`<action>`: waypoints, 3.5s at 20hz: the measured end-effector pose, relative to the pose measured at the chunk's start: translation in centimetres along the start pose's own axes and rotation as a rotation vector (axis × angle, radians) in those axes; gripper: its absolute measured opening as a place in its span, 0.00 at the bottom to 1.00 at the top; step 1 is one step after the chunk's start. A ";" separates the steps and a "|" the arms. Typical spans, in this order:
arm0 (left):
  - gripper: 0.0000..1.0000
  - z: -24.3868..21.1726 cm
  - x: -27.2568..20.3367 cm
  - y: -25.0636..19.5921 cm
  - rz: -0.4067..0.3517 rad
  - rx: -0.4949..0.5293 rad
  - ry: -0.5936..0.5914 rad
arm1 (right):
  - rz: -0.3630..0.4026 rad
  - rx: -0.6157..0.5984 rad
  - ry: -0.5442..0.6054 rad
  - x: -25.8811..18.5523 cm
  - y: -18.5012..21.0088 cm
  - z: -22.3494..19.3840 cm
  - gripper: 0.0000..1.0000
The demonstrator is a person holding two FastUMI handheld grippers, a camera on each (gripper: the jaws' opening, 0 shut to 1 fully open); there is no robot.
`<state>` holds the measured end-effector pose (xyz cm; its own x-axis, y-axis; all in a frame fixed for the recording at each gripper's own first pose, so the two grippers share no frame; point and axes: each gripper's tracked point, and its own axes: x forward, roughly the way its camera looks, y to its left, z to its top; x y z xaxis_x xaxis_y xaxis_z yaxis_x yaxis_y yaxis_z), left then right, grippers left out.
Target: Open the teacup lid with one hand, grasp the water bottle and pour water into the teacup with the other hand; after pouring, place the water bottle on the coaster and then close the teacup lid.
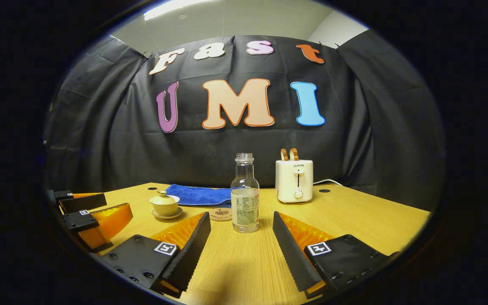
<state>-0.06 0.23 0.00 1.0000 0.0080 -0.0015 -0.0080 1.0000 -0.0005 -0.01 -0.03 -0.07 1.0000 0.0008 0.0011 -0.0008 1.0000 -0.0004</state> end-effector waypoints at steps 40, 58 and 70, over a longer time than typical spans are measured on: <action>0.94 -2.6 17.3 1.7 0.059 0.042 0.140 | 0.018 -0.003 0.002 1.4 -2.9 0.1 0.92; 0.64 -3.0 19.9 2.6 0.070 0.071 0.171 | 0.004 -0.004 0.004 1.5 -3.1 0.1 0.92; 0.30 -3.0 19.8 3.3 0.103 0.120 0.190 | 0.004 -0.004 0.004 1.5 -3.2 0.1 0.92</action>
<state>19.75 3.72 -3.04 0.9756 0.1211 -0.1832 -0.0984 0.9868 0.1285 1.45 -3.19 -0.02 1.0000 0.0049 -0.0030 -0.0049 1.0000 -0.0045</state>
